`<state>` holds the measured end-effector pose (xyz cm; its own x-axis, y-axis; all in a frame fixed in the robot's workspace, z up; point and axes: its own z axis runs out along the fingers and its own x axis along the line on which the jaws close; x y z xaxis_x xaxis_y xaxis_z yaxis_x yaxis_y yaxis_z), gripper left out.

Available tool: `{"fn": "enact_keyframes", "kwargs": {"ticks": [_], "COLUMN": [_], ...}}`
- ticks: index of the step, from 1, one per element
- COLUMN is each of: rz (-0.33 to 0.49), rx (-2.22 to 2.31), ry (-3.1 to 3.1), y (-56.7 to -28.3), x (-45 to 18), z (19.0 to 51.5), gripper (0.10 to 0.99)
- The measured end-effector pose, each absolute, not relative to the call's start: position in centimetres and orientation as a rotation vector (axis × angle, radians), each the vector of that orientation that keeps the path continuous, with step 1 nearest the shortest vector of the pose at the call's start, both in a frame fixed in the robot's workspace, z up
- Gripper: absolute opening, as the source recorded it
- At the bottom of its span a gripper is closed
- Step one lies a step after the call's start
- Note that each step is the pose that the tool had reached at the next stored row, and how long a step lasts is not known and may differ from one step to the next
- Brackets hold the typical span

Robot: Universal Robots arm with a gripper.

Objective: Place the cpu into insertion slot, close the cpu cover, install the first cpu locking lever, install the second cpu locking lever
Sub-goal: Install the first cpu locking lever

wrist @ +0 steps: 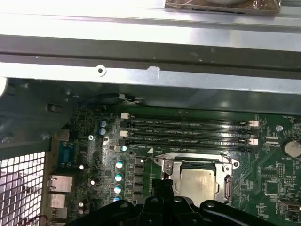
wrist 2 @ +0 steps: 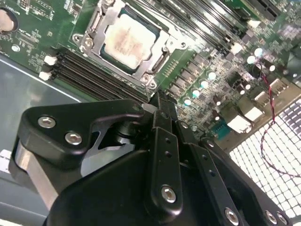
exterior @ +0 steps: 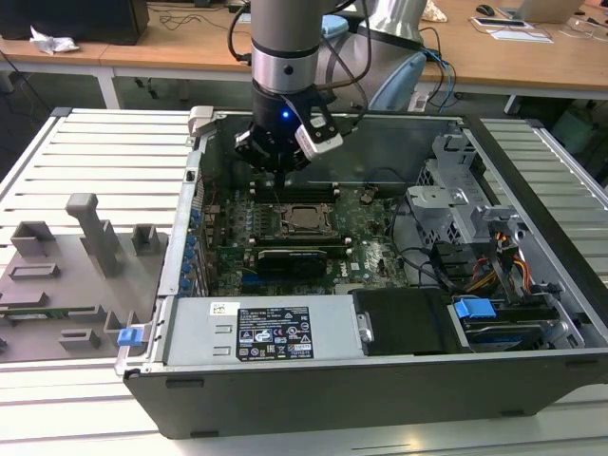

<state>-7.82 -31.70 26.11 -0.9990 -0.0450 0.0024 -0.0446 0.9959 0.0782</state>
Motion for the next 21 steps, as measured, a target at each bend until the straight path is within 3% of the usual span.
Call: {"fn": "enact_keyframes", "kwargs": {"ticks": [21], "rz": [-0.124], "rx": [0.069], "ry": [-3.134], "y": [-30.0], "x": [-10.4], "z": [25.9], "gripper": [0.106]}}
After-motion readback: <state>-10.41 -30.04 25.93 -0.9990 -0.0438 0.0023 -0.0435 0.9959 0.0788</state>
